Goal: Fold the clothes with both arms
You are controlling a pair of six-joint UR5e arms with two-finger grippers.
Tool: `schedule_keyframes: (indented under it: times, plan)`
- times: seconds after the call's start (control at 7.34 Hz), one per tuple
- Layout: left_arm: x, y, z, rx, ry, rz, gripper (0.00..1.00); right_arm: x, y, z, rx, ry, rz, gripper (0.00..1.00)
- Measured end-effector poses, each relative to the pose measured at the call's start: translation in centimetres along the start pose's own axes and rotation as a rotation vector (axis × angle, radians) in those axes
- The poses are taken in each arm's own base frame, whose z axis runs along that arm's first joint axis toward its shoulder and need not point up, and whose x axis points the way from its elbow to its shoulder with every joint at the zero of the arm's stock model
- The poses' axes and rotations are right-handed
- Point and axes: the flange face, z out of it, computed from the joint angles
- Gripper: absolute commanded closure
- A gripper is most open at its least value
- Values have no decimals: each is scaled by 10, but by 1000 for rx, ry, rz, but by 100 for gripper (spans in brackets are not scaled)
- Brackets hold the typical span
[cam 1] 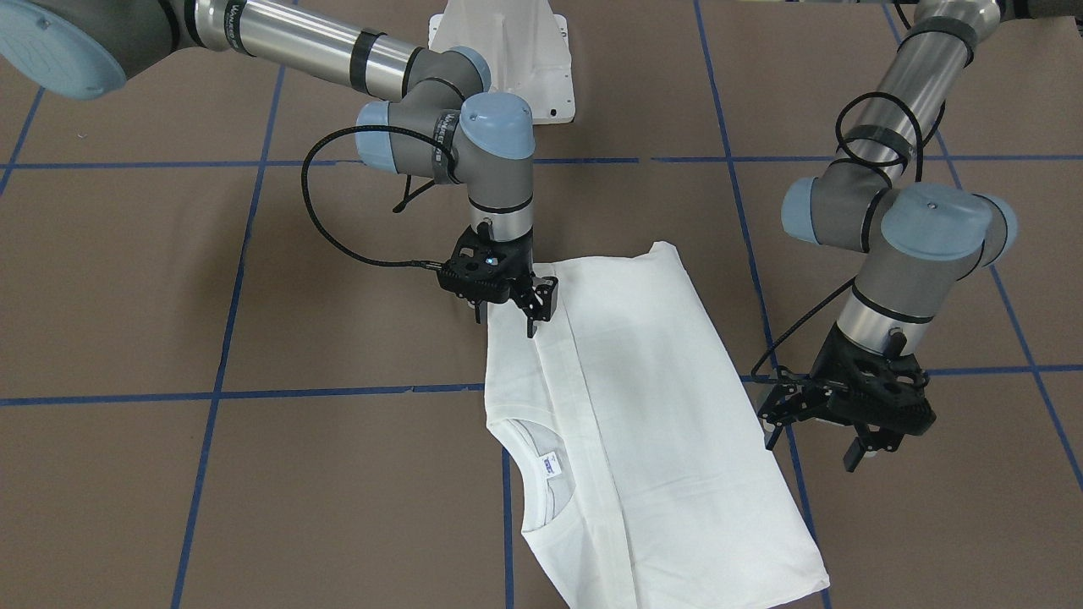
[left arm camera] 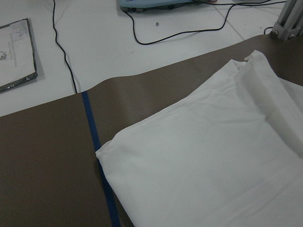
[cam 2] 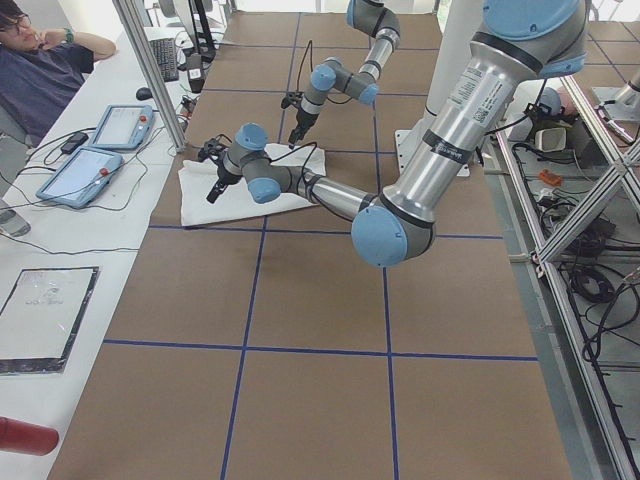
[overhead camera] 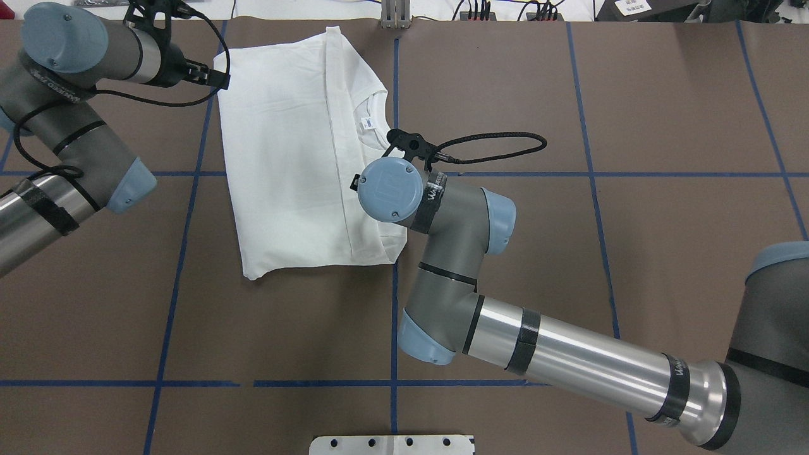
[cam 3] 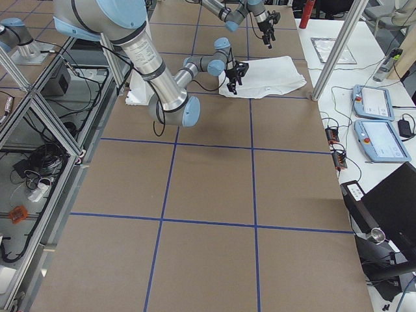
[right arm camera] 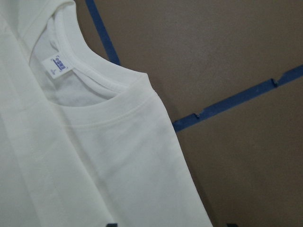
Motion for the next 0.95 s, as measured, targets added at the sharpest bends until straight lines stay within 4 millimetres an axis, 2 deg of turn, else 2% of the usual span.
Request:
schedule_keyframes:
  times: [0.55, 0.68, 0.82, 0.95]
  plan:
    - [-1, 5, 0, -2, 1, -6, 0, 9, 13, 10, 3, 26, -38, 41]
    - [-1, 5, 0, -2, 1, -7, 0, 10, 13, 11, 8, 40, -59, 57]
    - [-1, 5, 0, -3, 1, -8, 0, 11, 13, 12, 9, 50, -79, 82]
    - [-1, 5, 0, -3, 1, -8, 0, 11, 14, 13, 10, 54, -87, 100]
